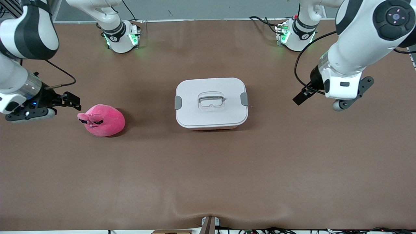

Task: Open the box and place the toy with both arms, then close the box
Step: 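Grasp the plush with the right gripper while the left gripper reaches the lid handle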

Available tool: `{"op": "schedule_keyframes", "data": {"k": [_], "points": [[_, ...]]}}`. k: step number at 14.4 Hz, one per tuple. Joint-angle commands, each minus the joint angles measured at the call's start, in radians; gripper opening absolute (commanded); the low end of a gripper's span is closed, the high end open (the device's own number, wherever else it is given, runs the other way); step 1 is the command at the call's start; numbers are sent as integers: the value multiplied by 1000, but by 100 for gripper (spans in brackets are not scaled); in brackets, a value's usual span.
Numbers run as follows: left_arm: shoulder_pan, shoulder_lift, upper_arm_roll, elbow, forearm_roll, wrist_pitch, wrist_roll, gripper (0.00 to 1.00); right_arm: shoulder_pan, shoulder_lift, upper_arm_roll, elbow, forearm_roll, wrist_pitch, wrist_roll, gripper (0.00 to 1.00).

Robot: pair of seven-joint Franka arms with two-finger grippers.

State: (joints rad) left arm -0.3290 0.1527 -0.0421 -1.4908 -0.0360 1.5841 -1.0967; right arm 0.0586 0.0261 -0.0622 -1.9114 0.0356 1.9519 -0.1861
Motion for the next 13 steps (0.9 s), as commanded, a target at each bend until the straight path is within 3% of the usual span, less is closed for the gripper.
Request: {"op": "schedule_keyframes", "data": {"k": [1,13], "points": [[-39,19,4,30,-18,7,-110,100,27,17,-4,-31,-17,30,-16,100],[-177,93,5,30,-25,108,-502,100,41,159,-4,-37,-17,38,-18,100]]}}
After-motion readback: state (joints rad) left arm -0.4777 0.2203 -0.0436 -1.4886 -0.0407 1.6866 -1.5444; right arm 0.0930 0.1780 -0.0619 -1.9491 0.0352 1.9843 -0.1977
